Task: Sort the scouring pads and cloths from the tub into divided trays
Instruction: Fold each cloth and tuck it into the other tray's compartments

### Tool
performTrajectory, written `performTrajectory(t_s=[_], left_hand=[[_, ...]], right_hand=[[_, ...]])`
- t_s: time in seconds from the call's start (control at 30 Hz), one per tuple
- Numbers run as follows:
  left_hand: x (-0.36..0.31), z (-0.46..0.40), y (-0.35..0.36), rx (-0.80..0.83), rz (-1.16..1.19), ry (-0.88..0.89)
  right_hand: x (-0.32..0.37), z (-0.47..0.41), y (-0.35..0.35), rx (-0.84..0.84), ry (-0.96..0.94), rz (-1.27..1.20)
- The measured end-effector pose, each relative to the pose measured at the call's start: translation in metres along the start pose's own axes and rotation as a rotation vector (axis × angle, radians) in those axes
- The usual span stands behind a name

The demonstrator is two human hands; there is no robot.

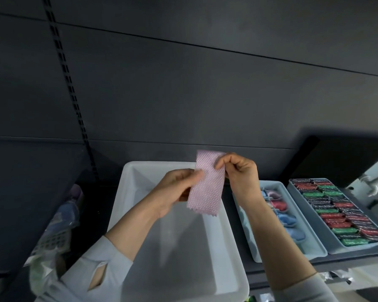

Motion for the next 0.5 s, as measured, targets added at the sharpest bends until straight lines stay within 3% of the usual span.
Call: performTrajectory(t_s=[0.17,0.3,0.5], left_hand=[[0.010,-0.007,-0.004,-0.155,0.204,-0.034],[0.007,-0.012,-0.014,-0.260,0.359,-0.101],[0.014,-0.008,-0.017,-0.241,0.311,-0.167]], right_hand=[[-0.012,0.008,0.006,0.139,0.018,-0.074],[-0.012,0.030,0.016,0.326,-0.140,0.129],[-0.002,0.039,0.019,0.288,-0.281,0.343]])
Point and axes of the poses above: each hand's wrist, its own z-axis away from the middle knuckle, its own y-axis out of the palm, x = y × z, the point moved 6 cm from there along -z, towards the middle knuckle, and after that the axes turned 8 degrees about -x, right-handed, at the moved point
